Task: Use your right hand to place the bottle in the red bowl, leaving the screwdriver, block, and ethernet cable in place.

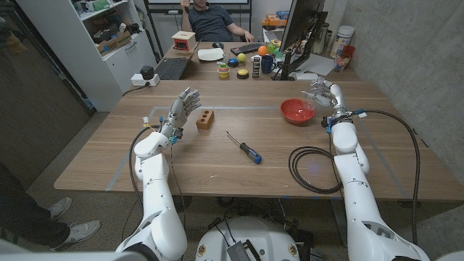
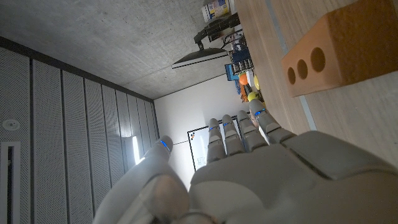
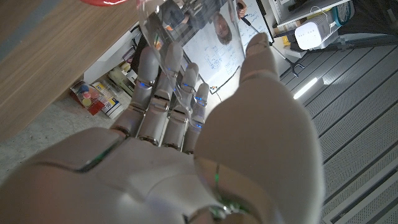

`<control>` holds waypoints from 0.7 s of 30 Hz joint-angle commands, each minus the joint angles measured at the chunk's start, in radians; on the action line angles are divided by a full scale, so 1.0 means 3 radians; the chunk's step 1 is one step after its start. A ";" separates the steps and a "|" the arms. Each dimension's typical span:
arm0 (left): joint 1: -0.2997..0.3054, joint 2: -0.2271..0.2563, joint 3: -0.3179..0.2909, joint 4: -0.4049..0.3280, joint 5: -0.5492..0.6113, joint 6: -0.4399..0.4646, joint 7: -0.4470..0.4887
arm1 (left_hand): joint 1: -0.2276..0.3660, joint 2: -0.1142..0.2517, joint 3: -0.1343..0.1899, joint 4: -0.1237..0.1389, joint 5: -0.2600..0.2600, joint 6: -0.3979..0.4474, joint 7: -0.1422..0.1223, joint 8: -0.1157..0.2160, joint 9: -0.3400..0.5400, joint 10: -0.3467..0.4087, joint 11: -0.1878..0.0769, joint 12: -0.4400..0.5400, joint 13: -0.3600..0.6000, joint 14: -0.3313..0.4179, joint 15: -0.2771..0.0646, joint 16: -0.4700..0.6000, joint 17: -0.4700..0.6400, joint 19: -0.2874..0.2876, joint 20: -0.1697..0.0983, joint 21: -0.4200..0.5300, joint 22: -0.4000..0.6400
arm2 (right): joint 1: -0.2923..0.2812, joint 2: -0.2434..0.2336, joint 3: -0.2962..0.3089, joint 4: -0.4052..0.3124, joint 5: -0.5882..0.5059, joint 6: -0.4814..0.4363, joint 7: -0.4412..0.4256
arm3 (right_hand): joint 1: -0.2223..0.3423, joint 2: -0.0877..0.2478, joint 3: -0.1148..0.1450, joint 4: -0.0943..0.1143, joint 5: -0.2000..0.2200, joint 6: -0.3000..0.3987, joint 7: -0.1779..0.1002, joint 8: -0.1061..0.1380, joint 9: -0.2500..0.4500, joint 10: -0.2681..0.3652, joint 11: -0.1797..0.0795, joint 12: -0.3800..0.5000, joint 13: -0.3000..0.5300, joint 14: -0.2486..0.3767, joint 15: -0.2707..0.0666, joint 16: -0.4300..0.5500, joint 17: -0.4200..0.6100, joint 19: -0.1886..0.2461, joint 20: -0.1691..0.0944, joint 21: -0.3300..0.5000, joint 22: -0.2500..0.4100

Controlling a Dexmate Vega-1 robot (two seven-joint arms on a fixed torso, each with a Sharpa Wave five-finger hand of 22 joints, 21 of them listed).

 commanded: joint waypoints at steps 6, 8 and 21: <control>0.0113 -0.0020 0.0007 -0.0198 -0.0030 0.0073 -0.0040 | 0.0006 -0.0037 -0.0019 0.0006 0.0019 -0.0001 0.0015 0.0021 0.0018 -0.0004 0.0002 0.0015 0.0011 0.0010 0.0021 -0.0001 0.0007 0.0019 -0.0011 -0.0031 0.0004 | 0.0122 0.0085 -0.0119 0.0288 0.0102 0.0250 0.0001 | 0.0947 0.0916 -0.0003 0.0011 -0.0008 0.0054 0.0003 0.0021 0.0008 0.0102 -0.0065 0.0031 0.0010 0.0438 -0.0769 -0.0016 0.0023 -0.0017 -0.0542 0.0038 -0.0012; 0.0118 -0.0019 0.0009 -0.0202 -0.0036 0.0073 -0.0046 | 0.0006 -0.0037 -0.0020 0.0006 0.0020 0.0007 0.0015 0.0024 0.0018 -0.0002 0.0002 0.0016 0.0011 0.0011 0.0019 0.0000 0.0007 0.0019 -0.0011 -0.0033 0.0004 | 0.0147 0.0091 -0.0134 0.0346 0.0119 0.0293 -0.0001 | 0.0951 0.0915 -0.0005 0.0011 -0.0010 0.0052 0.0001 0.0019 0.0006 0.0101 -0.0069 0.0030 0.0010 0.0437 -0.0769 -0.0020 0.0026 -0.0020 -0.0541 0.0042 -0.0017; 0.0116 0.0010 -0.0002 -0.0172 -0.0070 0.0051 -0.0069 | 0.0006 -0.0036 -0.0028 0.0006 0.0026 0.0008 0.0015 0.0024 0.0018 -0.0001 0.0006 0.0016 0.0012 0.0011 0.0021 -0.0001 0.0007 0.0023 -0.0009 -0.0043 0.0004 | 0.0315 0.0057 -0.0267 0.0610 -0.0076 0.0291 -0.0169 | 0.0965 0.0921 -0.0007 0.0017 -0.0014 0.0085 -0.0009 0.0026 -0.0004 0.0094 -0.0075 0.0032 0.0015 0.0439 -0.0769 -0.0042 0.0039 -0.0035 -0.0542 0.0064 -0.0043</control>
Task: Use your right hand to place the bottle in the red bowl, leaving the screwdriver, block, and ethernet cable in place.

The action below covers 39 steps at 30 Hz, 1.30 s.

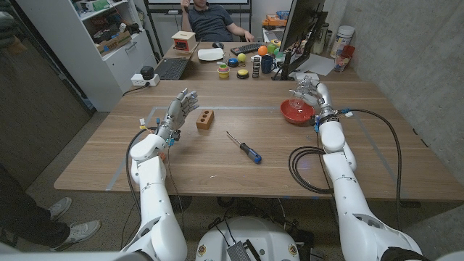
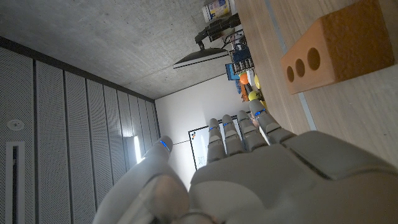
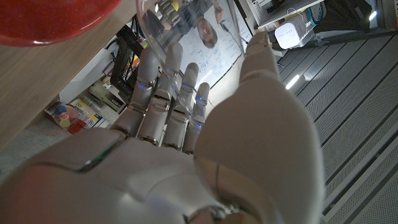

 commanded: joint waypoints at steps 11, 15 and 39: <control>-0.0027 0.0040 -0.0003 0.0072 -0.0037 -0.0027 -0.0042 | 0.0003 -0.0038 -0.0028 -0.0003 0.0015 0.0004 0.0012 0.0022 0.0018 -0.0003 0.0001 0.0015 0.0012 0.0009 0.0020 -0.0001 0.0007 0.0028 -0.0007 -0.0018 0.0005 | 0.0275 -0.0050 -0.0213 0.0624 -0.0349 0.0146 -0.0664 | 0.1015 0.0923 0.0007 -0.0001 -0.0014 0.0026 -0.0009 0.0003 -0.0008 0.0060 -0.0082 0.0019 0.0003 0.0379 -0.0762 -0.0060 0.0015 -0.0017 -0.0526 0.0013 -0.0041; -0.0048 0.0053 -0.0006 0.0107 -0.0039 -0.0034 -0.0049 | 0.0002 -0.0039 -0.0032 -0.0002 0.0017 0.0007 0.0015 0.0023 0.0018 0.0001 0.0004 0.0017 0.0012 0.0010 0.0021 -0.0001 0.0007 0.0030 -0.0007 -0.0022 0.0006 | 0.0305 -0.0057 -0.0222 0.0710 -0.0337 0.0131 -0.0736 | 0.1024 0.0927 0.0009 -0.0001 -0.0015 0.0036 -0.0018 0.0005 -0.0011 0.0057 -0.0084 0.0015 -0.0004 0.0375 -0.0763 -0.0067 0.0019 -0.0019 -0.0522 0.0009 -0.0055; -0.0208 0.0142 -0.0032 0.0431 -0.0003 -0.0132 -0.0058 | -0.0006 -0.0042 -0.0055 0.0001 0.0026 0.0013 0.0017 0.0024 0.0018 0.0005 0.0011 0.0018 0.0012 0.0010 0.0025 -0.0001 0.0007 0.0039 -0.0002 -0.0044 0.0007 | 0.0531 -0.0240 -0.0482 0.1286 -0.0545 -0.0007 -0.1356 | 0.1061 0.0938 0.0020 0.0003 -0.0018 0.0102 -0.0068 0.0023 -0.0031 0.0037 -0.0105 0.0007 -0.0008 0.0320 -0.0764 -0.0118 0.0041 -0.0033 -0.0514 -0.0062 -0.0162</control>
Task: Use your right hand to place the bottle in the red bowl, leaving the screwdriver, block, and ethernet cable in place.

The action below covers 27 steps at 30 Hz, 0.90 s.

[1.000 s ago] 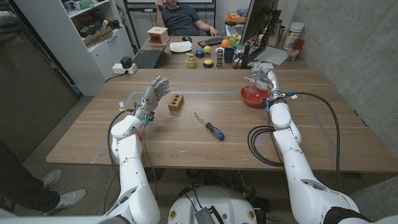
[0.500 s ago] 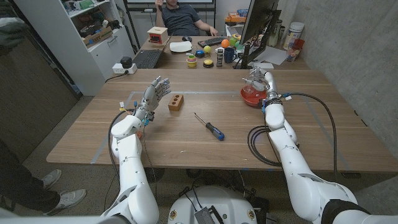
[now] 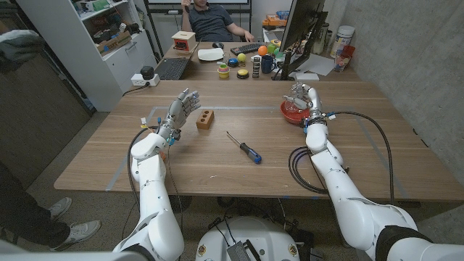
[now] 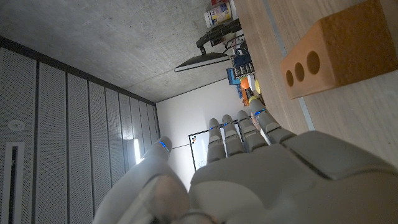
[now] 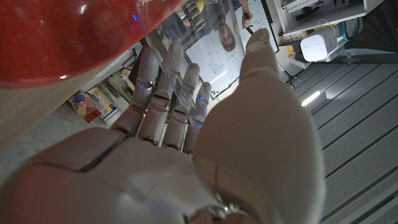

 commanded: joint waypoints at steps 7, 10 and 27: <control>-0.0111 0.0052 -0.0027 0.0213 0.0035 -0.0067 -0.0004 | 0.0005 -0.0029 -0.0025 0.0010 0.0028 0.0012 0.0022 0.0024 0.0018 0.0002 0.0017 0.0017 0.0012 0.0012 0.0025 -0.0001 0.0007 0.0018 -0.0004 -0.0012 0.0008 | 0.0166 -0.0130 -0.0208 0.0344 -0.0072 -0.0050 -0.0294 | 0.1044 0.0976 0.0032 -0.0003 -0.0003 0.0087 -0.0024 0.0041 -0.0009 0.0065 -0.0074 -0.0013 0.0005 0.0321 -0.0729 -0.0031 0.0024 -0.0003 -0.0538 -0.0035 -0.0043; -0.0123 0.0057 -0.0034 0.0234 0.0038 -0.0078 -0.0001 | 0.0004 -0.0029 -0.0028 0.0010 0.0030 0.0012 0.0023 0.0024 0.0018 0.0005 0.0019 0.0018 0.0012 0.0011 0.0024 -0.0001 0.0007 0.0018 -0.0002 -0.0015 0.0008 | 0.0168 -0.0132 -0.0220 0.0351 -0.0057 -0.0095 -0.0281 | 0.1048 0.0972 0.0028 -0.0001 -0.0005 0.0082 -0.0021 0.0037 -0.0013 0.0062 -0.0078 -0.0016 0.0001 0.0318 -0.0729 -0.0036 0.0029 0.0004 -0.0537 -0.0034 -0.0056; -0.0150 0.0060 -0.0039 0.0282 0.0055 -0.0111 -0.0014 | 0.0001 -0.0028 -0.0041 0.0012 0.0036 0.0014 0.0019 0.0024 0.0018 0.0004 0.0014 0.0017 0.0012 0.0014 0.0025 -0.0001 0.0007 0.0024 0.0003 -0.0029 0.0008 | -0.0024 -0.0161 -0.0237 -0.0109 -0.0095 -0.0452 0.0015 | 0.0734 0.0901 -0.0135 0.0176 -0.0028 -0.0063 0.0012 -0.0046 -0.0065 -0.0087 -0.0009 -0.0108 -0.0073 0.0280 -0.0692 -0.0265 -0.0142 -0.0204 -0.0544 0.0010 -0.0141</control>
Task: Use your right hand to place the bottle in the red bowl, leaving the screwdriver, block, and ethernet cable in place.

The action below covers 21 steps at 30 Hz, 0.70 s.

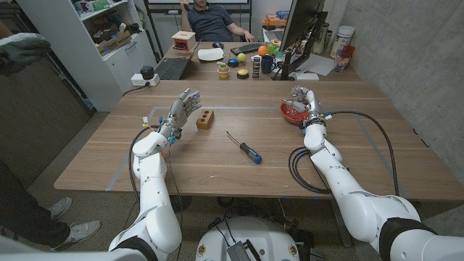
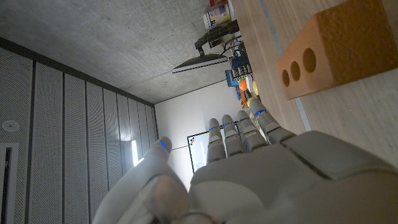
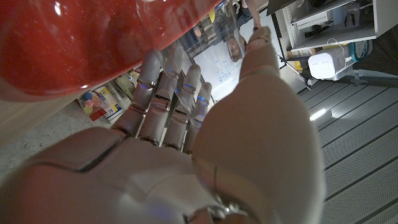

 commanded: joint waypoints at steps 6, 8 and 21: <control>-0.0001 -0.0012 -0.0003 -0.0003 0.0014 -0.0013 -0.0011 | 0.0002 -0.0027 -0.0018 0.0011 0.0016 0.0018 0.0025 0.0012 0.0018 0.0006 0.0021 0.0018 0.0012 0.0019 0.0028 0.0001 0.0007 0.0027 0.0005 -0.0022 0.0009 | -0.0163 -0.0033 0.0023 -0.0375 0.0027 -0.0252 0.0379 | 0.0518 0.0839 -0.0118 0.0159 -0.0007 -0.0161 0.0030 -0.0080 -0.0029 -0.0147 0.0028 -0.0086 -0.0063 0.0127 -0.0551 -0.0235 -0.0181 -0.0114 -0.0550 -0.0035 -0.0114; 0.0003 -0.0012 0.0000 -0.0017 0.0018 0.0003 -0.0017 | 0.0002 -0.0027 -0.0020 0.0011 0.0017 0.0019 0.0023 0.0012 0.0018 0.0006 0.0012 0.0018 0.0012 0.0020 0.0026 0.0001 0.0006 0.0027 0.0005 -0.0024 0.0009 | -0.0172 -0.0051 0.0030 -0.0410 0.0046 -0.0267 0.0494 | 0.0380 0.0780 -0.0189 0.0221 -0.0008 -0.0201 0.0061 -0.0103 -0.0042 -0.0196 0.0057 -0.0117 -0.0090 0.0058 -0.0535 -0.0311 -0.0243 -0.0124 -0.0545 -0.0079 -0.0183; 0.0008 -0.0011 0.0005 -0.0019 0.0002 -0.0007 -0.0038 | 0.0010 -0.0029 -0.0027 0.0005 0.0023 0.0020 0.0022 0.0012 0.0018 0.0018 0.0015 0.0022 0.0012 0.0024 0.0022 0.0001 0.0005 0.0034 0.0007 -0.0035 0.0008 | -0.0214 -0.0063 0.0060 -0.0533 0.0046 -0.0291 0.0692 | -0.0627 0.0488 -0.0726 0.0680 0.0158 -0.0700 0.0182 -0.0384 -0.0148 -0.0820 0.0231 -0.0407 -0.0268 -0.1088 -0.0118 -0.0464 -0.0569 -0.0438 0.0435 -0.0751 -0.1095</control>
